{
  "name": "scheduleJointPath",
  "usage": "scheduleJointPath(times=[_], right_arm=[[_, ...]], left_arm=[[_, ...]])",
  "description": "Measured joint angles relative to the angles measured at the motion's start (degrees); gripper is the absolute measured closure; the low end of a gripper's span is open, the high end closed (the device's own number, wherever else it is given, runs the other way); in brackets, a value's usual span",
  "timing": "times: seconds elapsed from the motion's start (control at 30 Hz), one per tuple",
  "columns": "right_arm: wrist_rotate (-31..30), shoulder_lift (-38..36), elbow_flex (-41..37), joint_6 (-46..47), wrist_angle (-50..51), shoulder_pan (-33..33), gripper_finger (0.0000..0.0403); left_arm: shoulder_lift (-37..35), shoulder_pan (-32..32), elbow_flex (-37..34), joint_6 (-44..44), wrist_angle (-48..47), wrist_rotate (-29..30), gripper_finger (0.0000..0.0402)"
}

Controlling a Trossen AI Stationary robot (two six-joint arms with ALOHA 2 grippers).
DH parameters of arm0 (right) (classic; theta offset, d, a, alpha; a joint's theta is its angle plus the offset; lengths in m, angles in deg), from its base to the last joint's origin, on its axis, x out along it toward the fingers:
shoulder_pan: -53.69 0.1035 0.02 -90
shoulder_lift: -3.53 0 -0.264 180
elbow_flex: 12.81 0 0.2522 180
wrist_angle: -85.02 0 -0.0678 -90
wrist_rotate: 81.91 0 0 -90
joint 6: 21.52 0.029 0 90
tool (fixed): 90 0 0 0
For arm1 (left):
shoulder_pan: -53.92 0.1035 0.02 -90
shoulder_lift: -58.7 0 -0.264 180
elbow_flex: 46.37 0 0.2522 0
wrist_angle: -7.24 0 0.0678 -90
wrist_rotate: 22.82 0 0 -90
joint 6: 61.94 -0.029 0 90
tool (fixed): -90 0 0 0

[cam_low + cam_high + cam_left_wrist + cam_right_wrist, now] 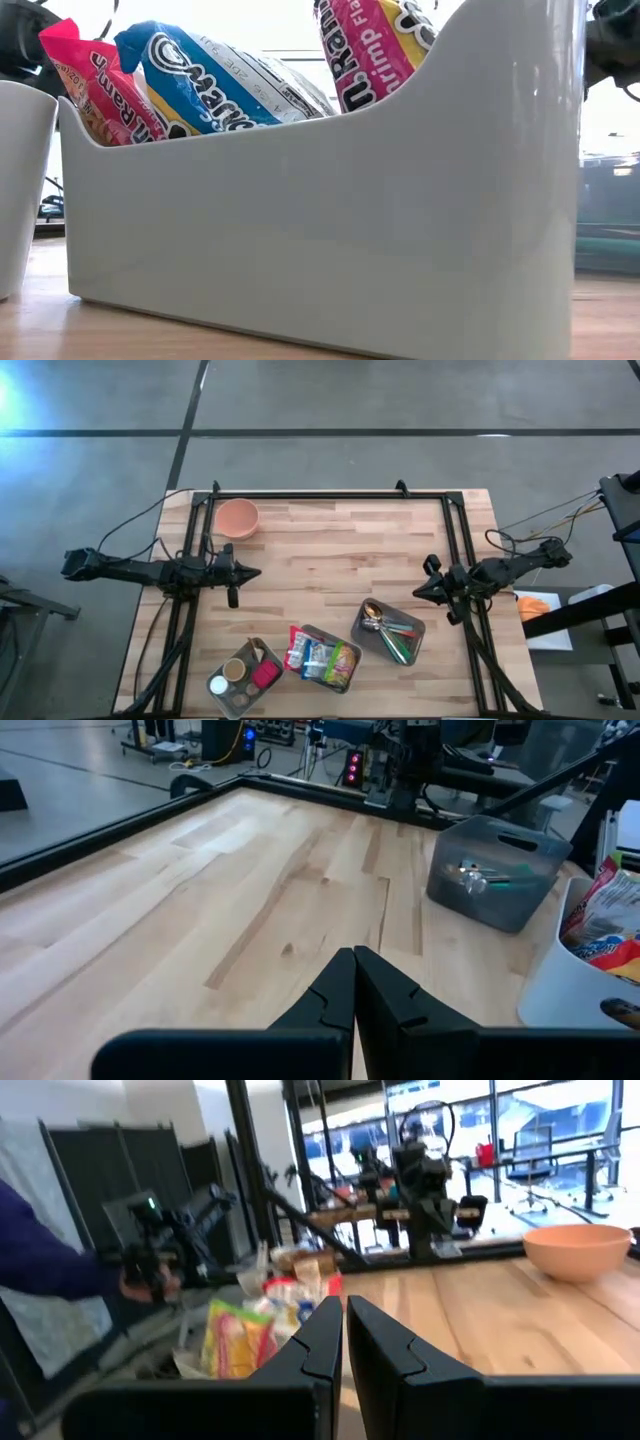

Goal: Pick & Place Food Item
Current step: Return to home position

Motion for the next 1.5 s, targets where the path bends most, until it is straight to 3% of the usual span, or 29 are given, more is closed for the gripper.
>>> scheduleJointPath(times=[0.27, 1.5], right_arm=[[0.00, 0.02, 0.00, -2.81, 4.11, 0.00, 0.0383], [-0.07, 0.02, 0.02, -2.59, 4.00, 0.02, 0.0383]], left_arm=[[-0.06, 0.00, -0.04, 2.94, -2.03, -0.02, 0.0394], [-0.09, 0.00, -0.13, 2.74, -2.05, -0.01, 0.0394]])
